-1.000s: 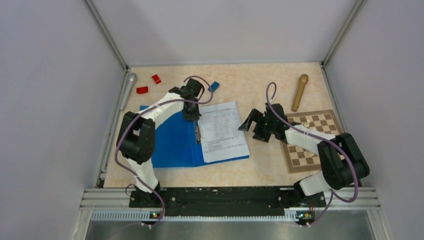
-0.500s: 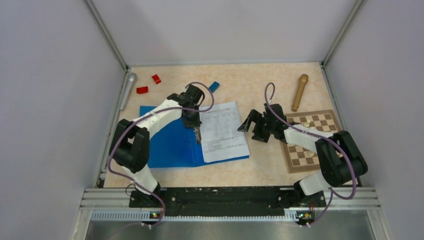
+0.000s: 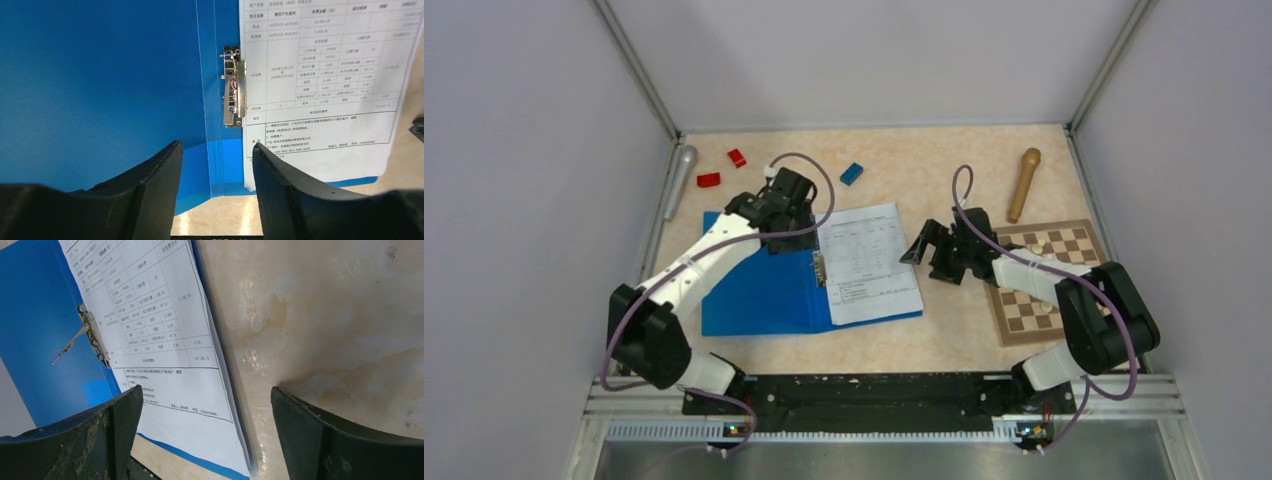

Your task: Put the files into the folder

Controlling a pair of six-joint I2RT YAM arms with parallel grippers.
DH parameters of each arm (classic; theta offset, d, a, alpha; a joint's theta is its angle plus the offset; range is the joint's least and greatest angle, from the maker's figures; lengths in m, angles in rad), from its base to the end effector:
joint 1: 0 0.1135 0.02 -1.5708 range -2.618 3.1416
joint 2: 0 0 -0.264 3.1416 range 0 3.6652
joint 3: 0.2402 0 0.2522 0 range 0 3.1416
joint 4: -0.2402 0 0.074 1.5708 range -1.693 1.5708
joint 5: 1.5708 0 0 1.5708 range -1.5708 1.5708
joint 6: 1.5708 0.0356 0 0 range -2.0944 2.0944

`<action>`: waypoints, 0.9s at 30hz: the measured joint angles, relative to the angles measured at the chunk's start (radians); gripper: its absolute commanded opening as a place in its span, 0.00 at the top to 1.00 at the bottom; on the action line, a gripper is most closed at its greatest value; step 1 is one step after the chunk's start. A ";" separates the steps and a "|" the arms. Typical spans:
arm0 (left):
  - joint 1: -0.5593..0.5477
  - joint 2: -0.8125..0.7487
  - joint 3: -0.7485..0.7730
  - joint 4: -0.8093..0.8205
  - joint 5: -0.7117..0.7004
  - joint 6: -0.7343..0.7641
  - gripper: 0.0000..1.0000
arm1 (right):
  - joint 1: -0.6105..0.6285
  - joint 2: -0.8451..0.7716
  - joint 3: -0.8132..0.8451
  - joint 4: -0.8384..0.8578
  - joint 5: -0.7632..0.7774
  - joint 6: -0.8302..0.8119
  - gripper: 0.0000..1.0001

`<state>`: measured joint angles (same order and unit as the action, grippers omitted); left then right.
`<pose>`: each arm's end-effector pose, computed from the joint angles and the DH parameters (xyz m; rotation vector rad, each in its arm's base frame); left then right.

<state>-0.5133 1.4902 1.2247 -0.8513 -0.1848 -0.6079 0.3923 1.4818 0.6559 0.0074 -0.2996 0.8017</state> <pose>0.2634 -0.1410 0.2723 -0.1825 2.6529 -0.1179 0.2552 0.1169 0.1582 0.3681 2.5181 0.8811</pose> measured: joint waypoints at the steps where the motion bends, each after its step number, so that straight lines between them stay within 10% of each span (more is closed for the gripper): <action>1: 0.002 -0.031 0.000 -0.005 -0.013 -0.002 0.40 | 0.000 -0.003 0.000 -0.002 0.003 -0.004 0.03; 6: 0.064 -0.171 -0.030 0.005 -0.043 -0.015 0.34 | 0.007 -0.021 0.003 -0.040 0.039 -0.034 0.03; 13: 0.485 -0.263 -0.155 0.009 0.036 -0.002 0.02 | 0.031 -0.089 0.041 -0.114 0.114 -0.083 0.03; 27: 0.795 -0.314 -0.266 0.010 0.039 0.036 0.01 | 0.031 -0.101 0.053 -0.136 0.122 -0.108 0.03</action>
<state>0.2813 1.1763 0.9585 -0.8417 -0.1459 -0.5716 0.4236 1.3811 0.7090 -0.1284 -0.1780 0.6941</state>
